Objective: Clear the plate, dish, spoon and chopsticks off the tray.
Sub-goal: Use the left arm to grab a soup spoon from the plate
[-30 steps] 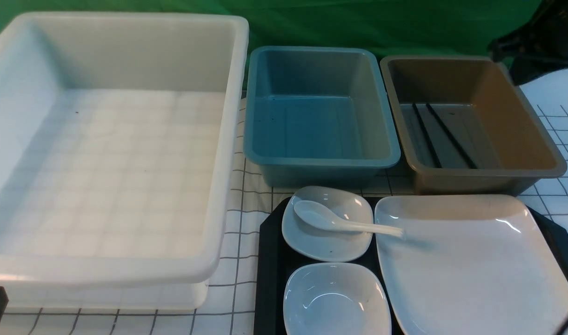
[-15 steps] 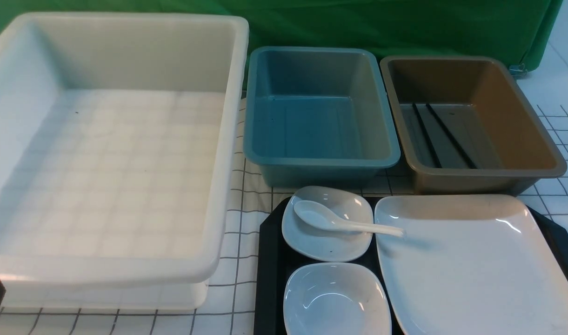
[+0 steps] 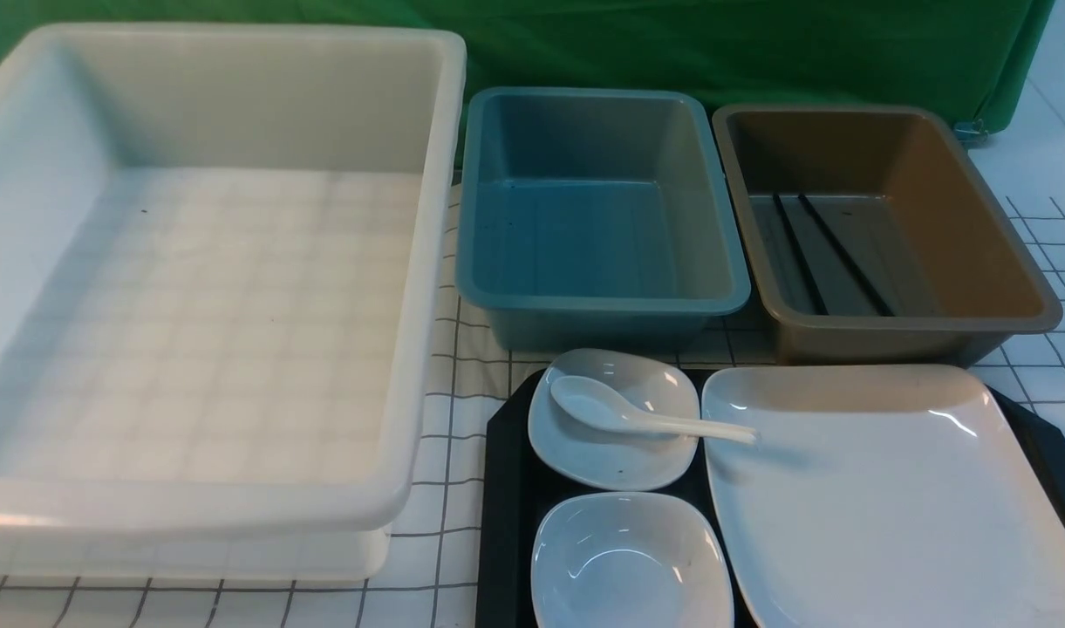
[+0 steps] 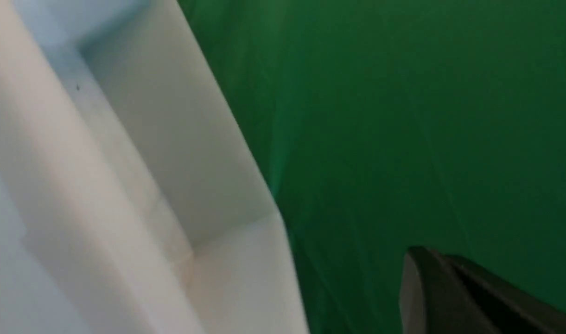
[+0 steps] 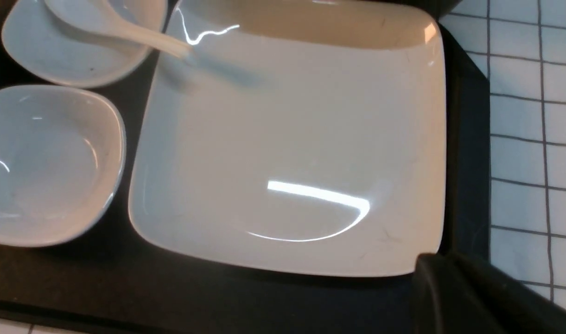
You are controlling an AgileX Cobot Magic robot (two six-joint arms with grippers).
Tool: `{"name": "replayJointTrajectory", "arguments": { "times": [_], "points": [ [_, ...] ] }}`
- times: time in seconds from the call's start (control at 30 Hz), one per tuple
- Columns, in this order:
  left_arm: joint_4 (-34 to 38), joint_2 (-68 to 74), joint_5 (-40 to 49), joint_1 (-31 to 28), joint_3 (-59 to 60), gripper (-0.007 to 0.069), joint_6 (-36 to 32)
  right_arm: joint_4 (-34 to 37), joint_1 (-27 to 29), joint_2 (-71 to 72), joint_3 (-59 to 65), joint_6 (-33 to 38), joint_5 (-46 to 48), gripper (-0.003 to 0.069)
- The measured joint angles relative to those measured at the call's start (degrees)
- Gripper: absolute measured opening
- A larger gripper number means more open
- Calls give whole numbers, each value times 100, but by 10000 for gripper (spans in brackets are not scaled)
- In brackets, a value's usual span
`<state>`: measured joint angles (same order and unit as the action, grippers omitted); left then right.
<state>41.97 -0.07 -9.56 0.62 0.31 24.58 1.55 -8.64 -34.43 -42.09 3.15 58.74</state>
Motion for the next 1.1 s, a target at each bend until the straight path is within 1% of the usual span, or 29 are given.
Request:
{"name": "replayJointTrajectory", "arguments": {
  "times": [0.03,0.07,0.13,0.2,0.27,0.3,0.33,0.37,0.43,0.47,0.53,0.6,0.63,0.67,0.7,0.73,0.77,0.83,0.9,0.97,1.0,1.1],
  "points": [
    [0,0,-29,0,-1,21,54,0,0,5,0,0,0,36],
    [-88,0,36,0,-176,21,249,0,0,18,0,-7,-2,38],
    [-675,1,301,28,-672,21,361,0,0,18,0,-7,-15,41],
    [-1443,199,775,89,-1509,21,417,0,0,18,5,-7,-65,47],
    [-1890,631,1470,149,-2269,21,310,0,0,18,5,-7,-122,50],
    [-1969,758,1669,166,-2562,21,230,0,0,18,5,-7,-129,50],
    [-2149,1359,2572,245,-3231,21,-250,0,0,18,5,-7,-149,50],
    [-2159,1799,3201,293,-3694,21,-646,0,0,18,5,-7,-163,50],
    [-1989,2663,4408,375,-4554,21,-1415,0,0,18,5,-7,-168,51],
    [-1798,3176,4955,400,-4870,21,-1770,0,0,18,5,-7,-168,51],
    [-1257,4233,6273,411,-5568,21,-2727,0,0,18,5,-7,-168,54],
    [-663,5144,7227,413,-6062,21,-3705,0,0,18,5,-7,-168,57],
    [-290,5612,7543,434,-6270,21,-4120,0,0,18,5,-7,-168,59],
    [134,6146,7725,485,-6472,21,-4460,0,0,18,5,-7,-168,60],
    [199,6232,7759,495,-6502,21,-4578,0,0,18,5,-7,-168,61],
    [472,6622,7807,565,-6650,21,-4831,0,0,18,5,-7,-168,62],
    [748,7226,7824,791,-6909,21,-5139,0,0,18,5,-2,-168,62],
    [774,7516,7824,979,-7056,21,-5254,0,0,18,5,-2,-168,64],
    [568,8145,7851,1550,-7442,21,-5346,0,0,18,5,-2,-174,68],
    [53,8697,7891,2177,-7908,28,-5376,0,0,18,11,-2,-205,69],
    [-63,8796,7891,2227,-7952,31,-5377,0,0,18,11,-2,-205,69],
    [-1135,9649,7864,2965,-8775,63,-5337,0,0,18,11,-2,-211,76]
  ]
}}
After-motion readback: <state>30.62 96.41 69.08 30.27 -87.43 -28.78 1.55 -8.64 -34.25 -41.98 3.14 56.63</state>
